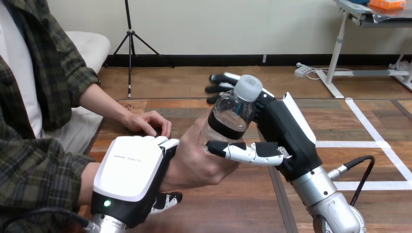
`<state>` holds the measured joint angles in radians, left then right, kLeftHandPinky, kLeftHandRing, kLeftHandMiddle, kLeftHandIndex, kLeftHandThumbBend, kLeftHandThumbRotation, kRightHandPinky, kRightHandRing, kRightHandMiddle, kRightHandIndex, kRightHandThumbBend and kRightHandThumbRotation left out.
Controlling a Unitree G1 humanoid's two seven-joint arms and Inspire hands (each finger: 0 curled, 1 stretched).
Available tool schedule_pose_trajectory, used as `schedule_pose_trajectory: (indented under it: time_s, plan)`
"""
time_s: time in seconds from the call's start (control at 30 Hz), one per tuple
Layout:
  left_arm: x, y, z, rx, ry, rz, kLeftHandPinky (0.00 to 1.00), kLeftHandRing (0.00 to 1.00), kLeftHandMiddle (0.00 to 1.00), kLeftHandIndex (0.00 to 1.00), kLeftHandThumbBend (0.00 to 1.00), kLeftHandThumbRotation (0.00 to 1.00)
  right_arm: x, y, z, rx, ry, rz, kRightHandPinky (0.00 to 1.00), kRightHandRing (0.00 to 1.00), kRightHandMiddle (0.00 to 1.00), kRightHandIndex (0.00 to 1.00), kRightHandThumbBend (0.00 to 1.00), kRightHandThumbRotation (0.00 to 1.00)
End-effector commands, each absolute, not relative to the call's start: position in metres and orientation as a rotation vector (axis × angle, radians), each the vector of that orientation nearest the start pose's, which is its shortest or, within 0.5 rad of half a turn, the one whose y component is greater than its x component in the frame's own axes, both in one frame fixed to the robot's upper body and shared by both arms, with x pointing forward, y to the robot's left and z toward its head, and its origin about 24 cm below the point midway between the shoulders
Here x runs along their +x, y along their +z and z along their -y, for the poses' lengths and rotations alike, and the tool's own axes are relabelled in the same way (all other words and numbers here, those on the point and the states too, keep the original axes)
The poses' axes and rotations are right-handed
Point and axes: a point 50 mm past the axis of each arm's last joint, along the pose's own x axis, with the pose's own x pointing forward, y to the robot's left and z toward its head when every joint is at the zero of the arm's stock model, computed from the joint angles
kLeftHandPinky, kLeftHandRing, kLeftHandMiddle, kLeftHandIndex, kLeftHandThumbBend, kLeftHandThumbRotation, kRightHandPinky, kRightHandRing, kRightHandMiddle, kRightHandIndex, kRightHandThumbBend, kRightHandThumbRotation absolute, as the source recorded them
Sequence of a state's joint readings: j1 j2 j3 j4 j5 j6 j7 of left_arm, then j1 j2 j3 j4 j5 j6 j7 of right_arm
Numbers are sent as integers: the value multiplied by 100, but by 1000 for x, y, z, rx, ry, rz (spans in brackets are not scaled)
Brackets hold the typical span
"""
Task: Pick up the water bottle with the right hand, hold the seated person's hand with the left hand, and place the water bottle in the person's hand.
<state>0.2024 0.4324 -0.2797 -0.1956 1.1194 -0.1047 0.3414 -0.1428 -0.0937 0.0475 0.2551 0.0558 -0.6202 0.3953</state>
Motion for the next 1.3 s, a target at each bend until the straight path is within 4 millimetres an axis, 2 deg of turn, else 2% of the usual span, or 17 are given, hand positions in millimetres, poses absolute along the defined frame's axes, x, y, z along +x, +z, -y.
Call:
schedule_pose_trajectory:
  time_s: [0.0, 0.2, 0.5, 0.77, 0.87, 1.1, 1.27]
  plan:
    - [204, 58, -147, 1400, -91, 507, 74, 83, 87, 85, 96, 20, 265, 93, 126, -143, 464, 583, 83, 94, 99, 94, 76, 11]
    - [204, 58, -147, 1406, -83, 520, 81, 89, 93, 91, 98, 27, 266, 93, 127, -144, 463, 584, 86, 97, 100, 97, 76, 13]
    - [205, 58, -147, 1408, -77, 542, 84, 92, 97, 97, 97, 36, 266, 93, 128, -149, 462, 583, 93, 100, 100, 99, 76, 14]
    - [205, 57, -146, 1411, -79, 542, 86, 94, 99, 99, 97, 41, 266, 92, 128, -143, 459, 578, 93, 100, 100, 100, 77, 15]
    - [205, 57, -146, 1411, -80, 539, 92, 98, 100, 100, 97, 43, 266, 92, 129, -144, 458, 578, 93, 100, 100, 100, 77, 15]
    - [205, 57, -145, 1406, -82, 526, 98, 100, 100, 100, 99, 49, 266, 91, 130, -146, 455, 573, 96, 100, 100, 100, 78, 15]
    - [205, 56, -145, 1370, -86, 532, 99, 100, 100, 100, 100, 49, 266, 90, 130, -145, 451, 571, 97, 100, 100, 99, 79, 16]
